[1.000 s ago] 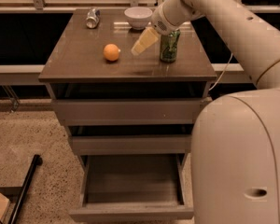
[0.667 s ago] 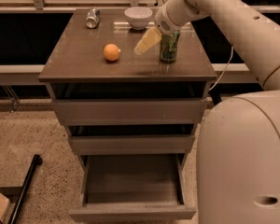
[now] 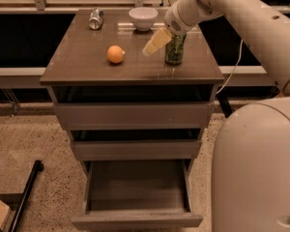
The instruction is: Place green can into bottom drawer
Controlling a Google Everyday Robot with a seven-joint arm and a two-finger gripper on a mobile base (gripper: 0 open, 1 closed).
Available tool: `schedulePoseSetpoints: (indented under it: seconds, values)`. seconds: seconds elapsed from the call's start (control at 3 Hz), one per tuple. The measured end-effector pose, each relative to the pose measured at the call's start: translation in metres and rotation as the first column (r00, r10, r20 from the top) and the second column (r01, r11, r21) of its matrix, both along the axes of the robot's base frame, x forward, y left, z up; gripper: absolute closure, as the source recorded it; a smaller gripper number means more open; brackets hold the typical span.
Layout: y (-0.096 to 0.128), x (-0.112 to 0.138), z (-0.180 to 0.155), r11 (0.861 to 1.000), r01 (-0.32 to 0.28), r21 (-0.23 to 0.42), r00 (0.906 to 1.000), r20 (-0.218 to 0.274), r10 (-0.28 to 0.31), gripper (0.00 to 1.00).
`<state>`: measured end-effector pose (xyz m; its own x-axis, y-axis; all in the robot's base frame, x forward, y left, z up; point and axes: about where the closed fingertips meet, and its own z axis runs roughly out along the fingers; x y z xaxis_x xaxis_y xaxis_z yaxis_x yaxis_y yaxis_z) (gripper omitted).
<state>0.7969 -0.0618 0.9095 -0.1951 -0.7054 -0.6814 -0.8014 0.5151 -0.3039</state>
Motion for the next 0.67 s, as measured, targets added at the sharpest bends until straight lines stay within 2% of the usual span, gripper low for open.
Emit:
schedulePoseSetpoints:
  seconds: [0.33,0.67]
  values:
    - [-0.027,-0.006,0.010,0.999,0.043,0.009,0.9988,0.021,-0.044,0.00]
    - [-0.049,-0.010,0.010,0.996,0.085,0.019,0.9962,0.021,-0.085,0.00]
